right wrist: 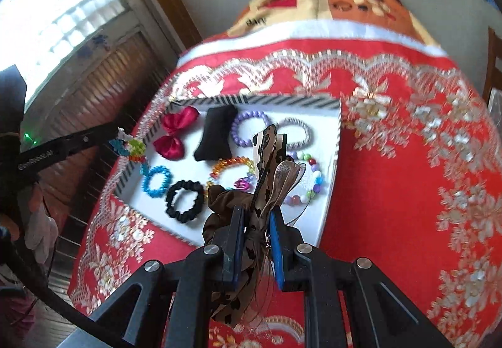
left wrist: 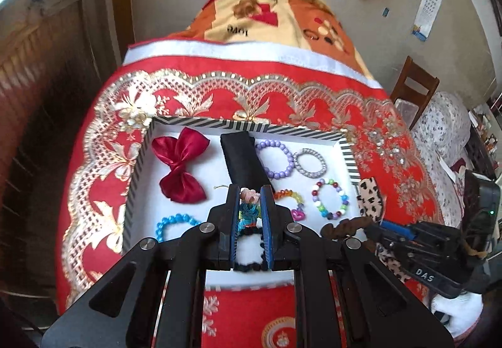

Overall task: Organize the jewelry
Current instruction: 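Carry the leopard bow and beaded charms with both tools into the tray, then lower both items into the tray and open both tools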

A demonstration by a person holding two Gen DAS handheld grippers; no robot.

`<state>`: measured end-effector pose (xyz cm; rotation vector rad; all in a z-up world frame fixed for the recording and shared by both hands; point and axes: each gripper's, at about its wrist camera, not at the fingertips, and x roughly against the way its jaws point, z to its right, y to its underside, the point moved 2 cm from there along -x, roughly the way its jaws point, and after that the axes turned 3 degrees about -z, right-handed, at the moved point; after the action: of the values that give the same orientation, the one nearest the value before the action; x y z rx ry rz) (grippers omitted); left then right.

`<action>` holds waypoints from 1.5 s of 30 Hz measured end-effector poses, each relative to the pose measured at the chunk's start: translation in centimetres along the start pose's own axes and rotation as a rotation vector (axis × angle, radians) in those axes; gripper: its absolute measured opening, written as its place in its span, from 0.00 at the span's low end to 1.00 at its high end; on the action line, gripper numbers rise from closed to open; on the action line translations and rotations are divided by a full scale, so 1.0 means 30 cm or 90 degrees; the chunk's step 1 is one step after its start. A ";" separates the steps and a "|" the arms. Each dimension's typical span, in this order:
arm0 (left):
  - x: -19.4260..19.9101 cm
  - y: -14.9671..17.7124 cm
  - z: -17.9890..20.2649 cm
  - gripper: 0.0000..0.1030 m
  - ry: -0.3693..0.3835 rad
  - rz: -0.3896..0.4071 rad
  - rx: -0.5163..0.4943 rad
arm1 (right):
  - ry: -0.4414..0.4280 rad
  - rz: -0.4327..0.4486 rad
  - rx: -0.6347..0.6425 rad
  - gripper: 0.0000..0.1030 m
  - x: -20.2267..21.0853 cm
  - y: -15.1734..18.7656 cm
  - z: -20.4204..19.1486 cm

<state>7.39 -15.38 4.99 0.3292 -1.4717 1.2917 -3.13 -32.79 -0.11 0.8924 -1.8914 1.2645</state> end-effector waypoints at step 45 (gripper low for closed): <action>-0.062 0.075 -0.104 0.43 -0.134 0.031 0.043 | 0.117 0.097 -0.016 0.47 -0.078 -0.117 -0.170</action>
<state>7.98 -12.76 1.68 0.4895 -1.6233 1.3810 1.87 -28.61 1.10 0.6064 -1.8511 1.3611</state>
